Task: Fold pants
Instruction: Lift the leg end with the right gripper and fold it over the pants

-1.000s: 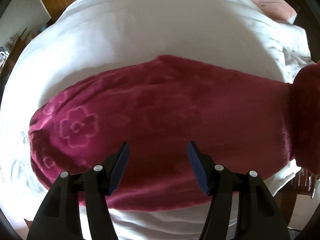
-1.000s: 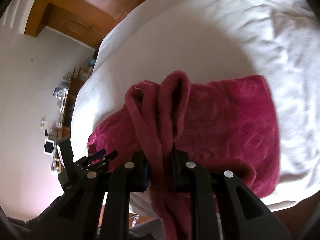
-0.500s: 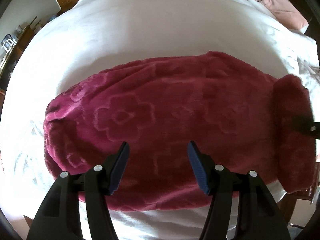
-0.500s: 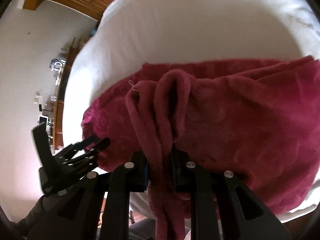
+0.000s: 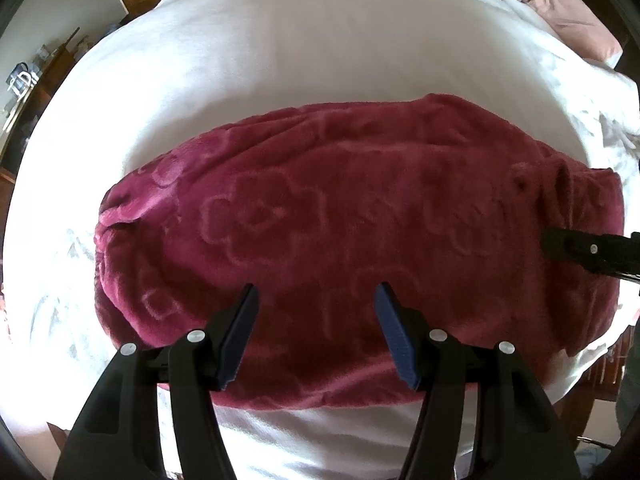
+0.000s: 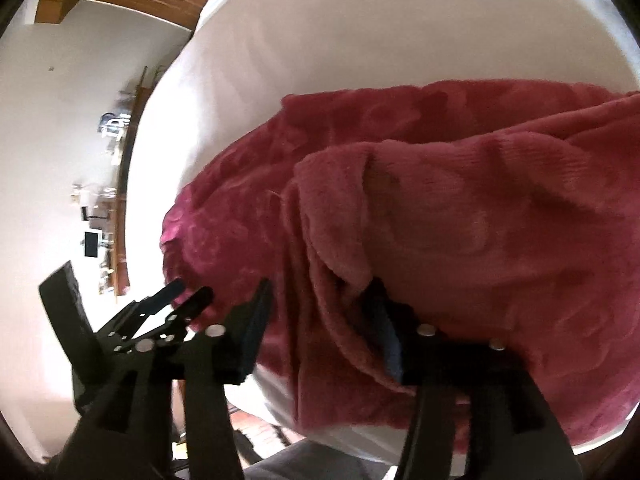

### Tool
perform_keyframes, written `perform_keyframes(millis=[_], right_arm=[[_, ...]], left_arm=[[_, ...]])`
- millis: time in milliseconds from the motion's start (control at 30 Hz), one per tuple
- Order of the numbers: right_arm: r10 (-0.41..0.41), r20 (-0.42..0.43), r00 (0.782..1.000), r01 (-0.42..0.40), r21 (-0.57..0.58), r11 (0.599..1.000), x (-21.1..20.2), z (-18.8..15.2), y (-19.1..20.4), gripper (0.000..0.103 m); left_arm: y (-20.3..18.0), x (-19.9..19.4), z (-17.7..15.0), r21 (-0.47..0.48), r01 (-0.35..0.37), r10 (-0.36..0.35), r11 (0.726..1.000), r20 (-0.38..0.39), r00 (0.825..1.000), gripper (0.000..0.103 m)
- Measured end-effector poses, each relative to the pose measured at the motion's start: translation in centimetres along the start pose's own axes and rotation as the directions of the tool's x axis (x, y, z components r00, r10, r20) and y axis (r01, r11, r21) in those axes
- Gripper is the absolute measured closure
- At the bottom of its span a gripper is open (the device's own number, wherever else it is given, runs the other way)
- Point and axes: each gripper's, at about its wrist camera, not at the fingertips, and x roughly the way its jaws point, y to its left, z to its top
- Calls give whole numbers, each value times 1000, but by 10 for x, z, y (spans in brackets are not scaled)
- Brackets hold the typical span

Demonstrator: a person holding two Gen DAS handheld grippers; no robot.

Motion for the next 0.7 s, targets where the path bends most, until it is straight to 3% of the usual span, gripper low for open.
perform_keyframes(millis=[333,500,600,700], right_arm=[[137,-48,989,-135,60,989,-10,9,12,42],[256,-130,958,-242,109,964,-10,8,29,41],[261,-148,954,-256,52,965,-20,5,40,41],[221,-115,968,-223,-8,975,-39,7,36,41]], left_arm=[[-25,-27,-19,-44,-18,19,999,25,1000,42],[-36,-39,-30,-89,-41,43,995,28,999,42],[-38,-46,-35,-132,-54,58,990,28,998,42],[-42,-53,-37,-162,-59,65,985,31,997,42]])
